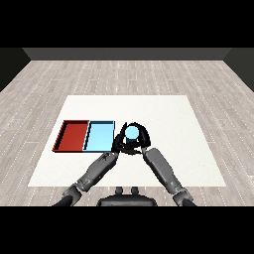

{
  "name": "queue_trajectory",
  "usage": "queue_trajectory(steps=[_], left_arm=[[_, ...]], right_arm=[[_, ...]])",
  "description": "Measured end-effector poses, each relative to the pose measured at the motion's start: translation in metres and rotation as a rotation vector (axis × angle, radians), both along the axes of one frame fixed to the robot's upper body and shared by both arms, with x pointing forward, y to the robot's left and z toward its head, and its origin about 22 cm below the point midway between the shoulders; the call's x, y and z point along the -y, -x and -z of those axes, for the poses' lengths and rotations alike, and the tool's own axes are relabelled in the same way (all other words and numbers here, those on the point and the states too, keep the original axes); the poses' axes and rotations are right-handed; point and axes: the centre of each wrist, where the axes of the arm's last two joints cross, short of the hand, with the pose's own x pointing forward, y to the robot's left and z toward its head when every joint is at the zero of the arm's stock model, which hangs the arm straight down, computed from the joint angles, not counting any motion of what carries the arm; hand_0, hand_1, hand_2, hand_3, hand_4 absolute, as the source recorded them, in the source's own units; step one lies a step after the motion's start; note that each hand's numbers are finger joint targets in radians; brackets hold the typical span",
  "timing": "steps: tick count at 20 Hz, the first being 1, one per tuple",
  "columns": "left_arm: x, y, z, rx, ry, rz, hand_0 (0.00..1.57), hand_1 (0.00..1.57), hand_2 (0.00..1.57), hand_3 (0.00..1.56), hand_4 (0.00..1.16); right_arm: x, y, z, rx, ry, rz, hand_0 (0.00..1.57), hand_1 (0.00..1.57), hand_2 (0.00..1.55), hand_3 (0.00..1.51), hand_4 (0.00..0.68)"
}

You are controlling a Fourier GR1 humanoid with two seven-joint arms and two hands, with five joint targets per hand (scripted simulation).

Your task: Pick the blue can and put it in the blue box

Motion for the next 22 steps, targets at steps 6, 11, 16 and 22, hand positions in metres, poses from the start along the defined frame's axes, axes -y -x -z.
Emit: queue_trajectory(steps=[6,11,16,22], left_arm=[[0.001,0.002,-0.003,0.000,-0.003,-0.013,0.00,0.00,0.00,0.00,0.00],[0.002,0.000,-0.005,0.000,-0.017,-0.020,0.00,0.00,0.00,0.00,0.00],[0.002,-0.009,-0.006,0.014,-0.036,-0.006,0.00,0.00,0.00,0.00,0.00],[0.000,-0.005,-0.002,-0.012,-0.041,-0.068,1.57,1.57,1.57,1.51,1.16]], right_arm=[[-0.012,-0.002,-0.006,-0.001,-0.002,-0.017,1.45,1.45,1.46,1.37,0.525],[-0.016,-0.006,-0.003,0.008,0.020,-0.023,1.43,1.43,1.45,1.35,0.522],[-0.020,0.001,-0.001,0.009,0.031,-0.027,1.44,1.44,1.45,1.36,0.483],[-0.025,0.006,-0.002,0.022,0.046,-0.034,1.44,1.44,1.46,1.38,0.517]])
